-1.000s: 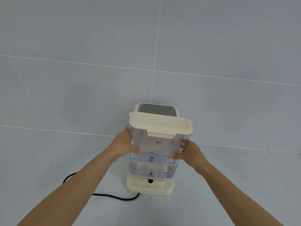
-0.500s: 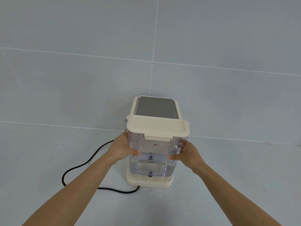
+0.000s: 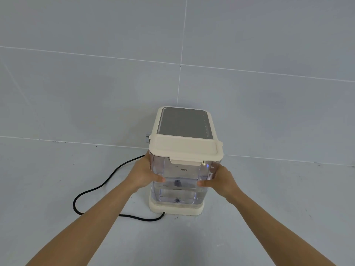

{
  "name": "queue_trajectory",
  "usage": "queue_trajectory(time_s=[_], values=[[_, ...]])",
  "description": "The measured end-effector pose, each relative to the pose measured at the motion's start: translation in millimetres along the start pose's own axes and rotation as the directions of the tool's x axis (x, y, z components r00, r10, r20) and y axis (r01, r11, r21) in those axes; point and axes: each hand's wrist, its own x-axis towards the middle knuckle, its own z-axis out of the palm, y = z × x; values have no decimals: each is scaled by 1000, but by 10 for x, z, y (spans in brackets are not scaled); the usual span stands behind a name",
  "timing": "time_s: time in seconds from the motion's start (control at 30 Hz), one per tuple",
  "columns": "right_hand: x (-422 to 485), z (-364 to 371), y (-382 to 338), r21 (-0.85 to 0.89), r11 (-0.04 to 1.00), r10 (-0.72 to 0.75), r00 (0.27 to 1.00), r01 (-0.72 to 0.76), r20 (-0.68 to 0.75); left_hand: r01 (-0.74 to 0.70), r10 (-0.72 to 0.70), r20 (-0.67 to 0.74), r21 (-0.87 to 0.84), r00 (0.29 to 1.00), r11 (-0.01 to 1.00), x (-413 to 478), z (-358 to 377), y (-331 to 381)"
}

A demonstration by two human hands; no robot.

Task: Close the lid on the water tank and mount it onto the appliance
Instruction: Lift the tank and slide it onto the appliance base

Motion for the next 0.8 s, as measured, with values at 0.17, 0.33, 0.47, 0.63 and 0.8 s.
queue_trajectory(time_s=[0.17, 0.33, 0.47, 0.63, 0.8], values=[[18, 8, 21, -7, 1000, 3, 1000, -3, 2, 7, -6, -12, 33, 1000, 999, -2, 6, -21], [34, 27, 62, -13, 1000, 12, 1000, -12, -6, 25, -25, -2, 52, 1000, 998, 5, -4, -44], [32, 39, 83, -23, 1000, 11, 1000, -11, -10, 17, -18, 15, 62, 1000, 998, 2, 3, -20], [42, 41, 88, -50, 999, 18, 1000, -18, -9, 21, -23, 28, 44, 999, 999, 3, -8, -41], [13, 37, 82, -37, 999, 4, 1000, -4, 8, 24, -26, 23, 61, 999, 998, -25, -1, -36]])
